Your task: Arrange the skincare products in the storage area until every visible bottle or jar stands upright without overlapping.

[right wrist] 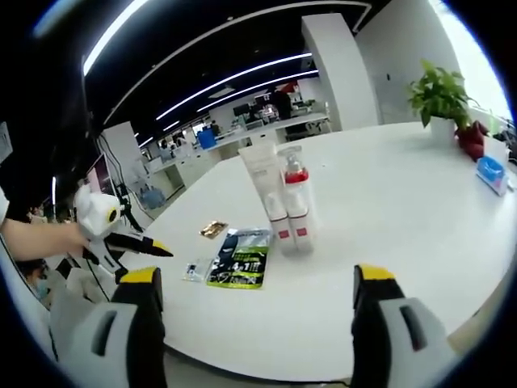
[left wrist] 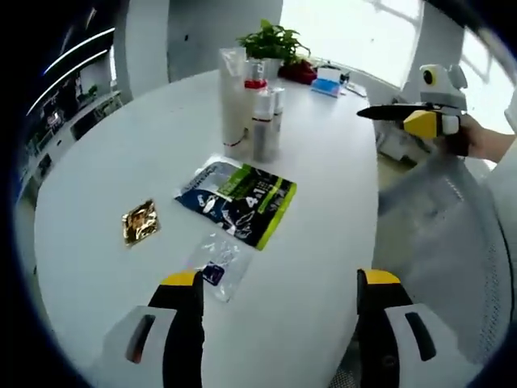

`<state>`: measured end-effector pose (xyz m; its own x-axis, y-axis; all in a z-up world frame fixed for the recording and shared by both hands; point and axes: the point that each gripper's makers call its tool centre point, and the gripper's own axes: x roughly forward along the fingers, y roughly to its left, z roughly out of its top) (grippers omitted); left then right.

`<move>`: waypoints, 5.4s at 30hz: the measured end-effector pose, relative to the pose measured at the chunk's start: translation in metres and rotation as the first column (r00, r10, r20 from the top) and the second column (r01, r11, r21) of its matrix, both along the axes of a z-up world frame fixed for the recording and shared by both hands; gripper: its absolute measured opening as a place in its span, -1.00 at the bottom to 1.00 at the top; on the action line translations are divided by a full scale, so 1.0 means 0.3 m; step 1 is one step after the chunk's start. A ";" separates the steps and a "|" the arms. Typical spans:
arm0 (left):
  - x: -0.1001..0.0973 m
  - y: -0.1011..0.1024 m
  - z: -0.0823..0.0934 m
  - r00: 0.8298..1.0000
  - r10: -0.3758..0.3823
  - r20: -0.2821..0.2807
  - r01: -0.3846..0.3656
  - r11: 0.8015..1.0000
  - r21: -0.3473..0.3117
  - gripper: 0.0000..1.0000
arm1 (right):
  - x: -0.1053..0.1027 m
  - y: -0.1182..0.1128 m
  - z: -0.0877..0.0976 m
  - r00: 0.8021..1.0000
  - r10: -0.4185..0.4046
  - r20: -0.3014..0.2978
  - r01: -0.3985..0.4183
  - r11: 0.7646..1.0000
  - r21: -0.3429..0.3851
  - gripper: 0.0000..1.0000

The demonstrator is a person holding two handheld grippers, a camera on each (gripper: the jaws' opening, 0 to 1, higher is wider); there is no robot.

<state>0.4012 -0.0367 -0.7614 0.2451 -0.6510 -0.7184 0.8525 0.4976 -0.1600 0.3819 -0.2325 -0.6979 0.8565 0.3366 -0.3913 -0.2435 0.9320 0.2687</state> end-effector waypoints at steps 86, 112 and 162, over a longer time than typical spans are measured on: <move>-0.002 0.215 -0.004 0.948 0.316 0.036 -0.312 0.946 -0.085 0.90 | -0.010 0.004 -0.031 0.998 0.003 -0.059 -0.002 1.000 0.016 0.95; 0.250 0.147 -0.016 0.989 0.120 0.084 -0.122 0.992 0.029 0.89 | -0.009 -0.016 -0.045 0.996 -0.025 -0.088 0.029 0.999 0.041 0.95; 0.659 0.063 -0.188 0.940 -0.340 0.020 0.312 0.882 0.352 0.60 | 0.000 -0.087 -0.068 0.983 -0.141 -0.119 0.146 0.989 0.034 0.95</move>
